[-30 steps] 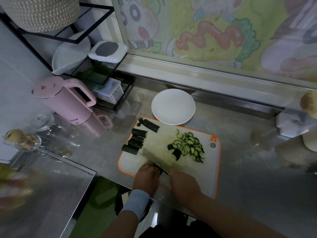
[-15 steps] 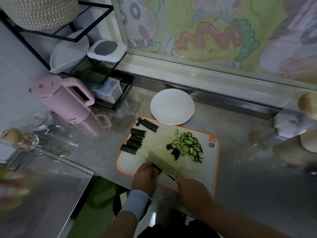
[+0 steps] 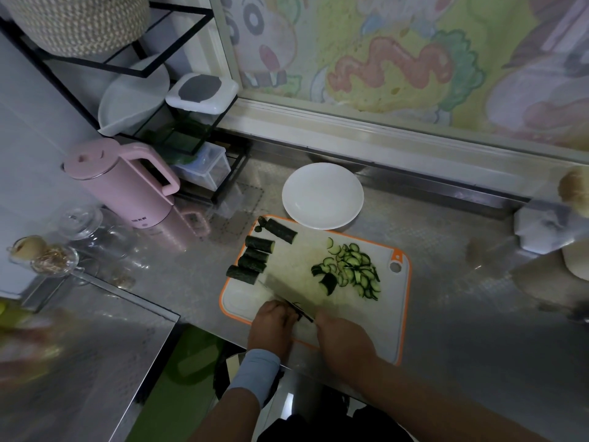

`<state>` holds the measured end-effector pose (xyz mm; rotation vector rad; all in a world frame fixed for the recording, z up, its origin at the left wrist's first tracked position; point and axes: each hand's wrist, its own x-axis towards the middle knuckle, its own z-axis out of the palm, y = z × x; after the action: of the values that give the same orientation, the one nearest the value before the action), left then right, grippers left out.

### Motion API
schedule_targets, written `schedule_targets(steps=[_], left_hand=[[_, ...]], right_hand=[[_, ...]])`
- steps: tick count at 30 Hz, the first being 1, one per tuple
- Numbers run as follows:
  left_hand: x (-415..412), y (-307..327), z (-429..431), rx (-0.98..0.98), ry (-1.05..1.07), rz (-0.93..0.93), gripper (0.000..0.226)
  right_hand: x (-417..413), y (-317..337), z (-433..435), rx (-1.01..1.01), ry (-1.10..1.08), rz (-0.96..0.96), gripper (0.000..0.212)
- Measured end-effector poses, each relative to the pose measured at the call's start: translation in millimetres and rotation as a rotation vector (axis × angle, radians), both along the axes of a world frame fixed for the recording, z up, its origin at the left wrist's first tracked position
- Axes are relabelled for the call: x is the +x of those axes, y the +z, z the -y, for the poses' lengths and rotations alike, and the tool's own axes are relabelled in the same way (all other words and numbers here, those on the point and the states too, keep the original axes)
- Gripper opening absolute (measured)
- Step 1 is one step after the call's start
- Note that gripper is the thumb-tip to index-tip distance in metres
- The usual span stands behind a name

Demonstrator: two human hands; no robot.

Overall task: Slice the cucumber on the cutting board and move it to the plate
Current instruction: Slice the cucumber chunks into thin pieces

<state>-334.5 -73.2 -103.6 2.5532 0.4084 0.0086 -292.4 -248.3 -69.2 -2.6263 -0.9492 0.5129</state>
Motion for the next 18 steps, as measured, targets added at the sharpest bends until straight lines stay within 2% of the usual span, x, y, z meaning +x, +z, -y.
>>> schedule_targets(steps=[3, 6, 8, 12, 15, 18], left_hand=[[0.2, -0.1, -0.3, 0.016, -0.009, 0.000, 0.022], [0.0, 1.6, 0.4, 0.022, -0.030, 0.003, 0.021], [-0.3, 2.3, 0.5, 0.025, -0.032, 0.013, 0.020], [-1.1, 2.6, 1.6, 0.035, -0.018, 0.020, 0.016], [-1.6, 2.1, 3.3, -0.025, 0.029, 0.060, 0.012], [-2.3, -1.0, 2.8, -0.073, 0.066, 0.085, 0.012]], right_hand=[[-2.0, 4.5, 10.5, 0.026, 0.008, -0.009, 0.033], [-1.1, 6.0, 20.3, 0.002, 0.038, 0.061, 0.039], [-2.8, 6.1, 24.8, 0.008, 0.023, 0.044, 0.031], [-3.8, 6.3, 22.6, 0.020, 0.033, 0.001, 0.031], [0.3, 1.3, 13.4, -0.016, 0.032, -0.050, 0.034], [3.8, -6.9, 1.8, 0.004, 0.024, -0.048, 0.027]])
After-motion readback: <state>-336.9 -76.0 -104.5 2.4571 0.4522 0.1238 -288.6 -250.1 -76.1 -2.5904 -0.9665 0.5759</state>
